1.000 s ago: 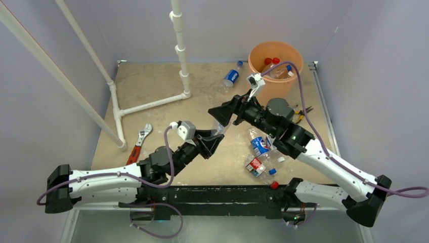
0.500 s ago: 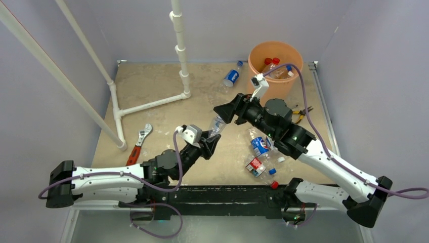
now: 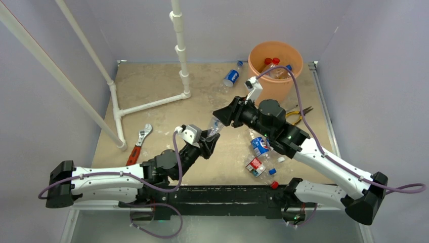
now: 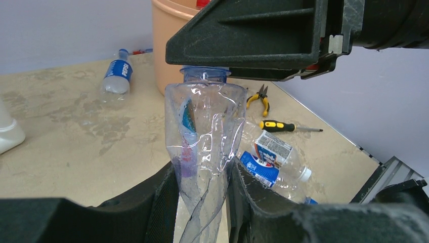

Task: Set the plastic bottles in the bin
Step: Pick up the plastic bottle from the corner of the board, then place the plastic bottle in the trash bin.

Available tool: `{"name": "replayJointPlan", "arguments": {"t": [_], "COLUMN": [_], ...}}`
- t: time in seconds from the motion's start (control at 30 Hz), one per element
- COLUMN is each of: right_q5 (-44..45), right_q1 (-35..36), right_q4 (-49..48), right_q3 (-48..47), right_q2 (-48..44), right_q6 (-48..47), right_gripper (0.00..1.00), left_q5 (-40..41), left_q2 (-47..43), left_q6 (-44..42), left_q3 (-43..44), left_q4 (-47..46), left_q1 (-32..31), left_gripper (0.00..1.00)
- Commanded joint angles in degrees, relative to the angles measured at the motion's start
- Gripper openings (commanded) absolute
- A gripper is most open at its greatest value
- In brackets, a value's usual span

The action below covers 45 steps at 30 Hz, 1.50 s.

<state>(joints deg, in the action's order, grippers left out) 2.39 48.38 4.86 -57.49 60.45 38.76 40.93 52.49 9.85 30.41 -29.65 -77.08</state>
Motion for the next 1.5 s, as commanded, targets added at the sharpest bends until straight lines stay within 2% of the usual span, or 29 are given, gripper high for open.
{"name": "replayJointPlan", "arguments": {"t": [0.0,0.1,0.17,0.27,0.4,0.47,0.63,0.77,0.9,1.03,1.07,1.17,1.3,1.47], "right_q5": [-1.06,-1.32,-1.61,-2.06,-3.38,-0.73,14.17,28.22,43.93,55.83,56.37,54.08,50.89,51.42], "right_q1": [0.31,0.31,0.31,0.31,0.31,0.31,0.31,0.31,0.24,-1.48,-3.41,-13.61,-21.70,-29.32], "right_q4": [-4.06,-4.50,-4.55,-6.81,-6.81,-4.12,2.39,-1.59,-14.36,-37.61,-38.33,-31.51,-34.94,-35.20], "right_q3": [1.22,1.60,1.87,2.48,2.47,0.51,-6.80,-11.65,-14.77,-14.58,-16.80,-24.70,-26.36,-32.94], "right_q2": [-0.76,-1.39,-1.91,-3.67,-7.69,-9.25,-12.28,-13.55,-10.65,-3.63,-0.51,8.96,15.25,26.87], "right_q6": [0.84,0.90,0.88,0.38,-2.36,-5.91,-16.95,-29.63,-45.52,-63.65,-64.85,-59.14,-53.23,-52.17], "right_gripper": [0.41,0.21,0.02,0.00,0.00,0.00,0.00,0.00,0.00,0.00,0.00,0.00,0.00,0.00], "left_q5": [0.21,0.11,0.22,-0.01,-2.23,-5.13,-8.41,-8.33,-3.63,-0.80,-0.70,-0.49,-1.84,-4.03], "left_q2": [-0.31,-0.20,-0.22,-0.87,-3.76,-5.90,-13.59,-23.30,-31.81,-37.10,-37.63,-37.49,-33.99,-29.37], "left_q6": [-0.62,-0.25,0.38,2.04,5.19,5.80,7.41,8.92,11.24,13.09,13.28,14.16,16.62,20.15], "left_q3": [1.23,1.14,1.60,2.72,3.47,3.22,1.31,-4.23,-7.50,-9.78,-10.37,-10.77,-10.61,-10.50], "left_q4": [-3.31,-3.30,-2.34,1.05,5.77,7.34,12.11,12.53,16.53,19.25,19.12,19.28,20.31,20.00], "left_q1": [-0.53,-0.57,-0.53,-0.53,-0.53,-0.53,-0.53,-0.52,-0.53,-0.53,-0.53,-0.53,-0.53,-0.53], "left_gripper": [0.00,0.00,0.02,0.30,0.82,0.92,0.98,0.99,0.99,0.99,0.99,0.99,0.99,0.98]}}
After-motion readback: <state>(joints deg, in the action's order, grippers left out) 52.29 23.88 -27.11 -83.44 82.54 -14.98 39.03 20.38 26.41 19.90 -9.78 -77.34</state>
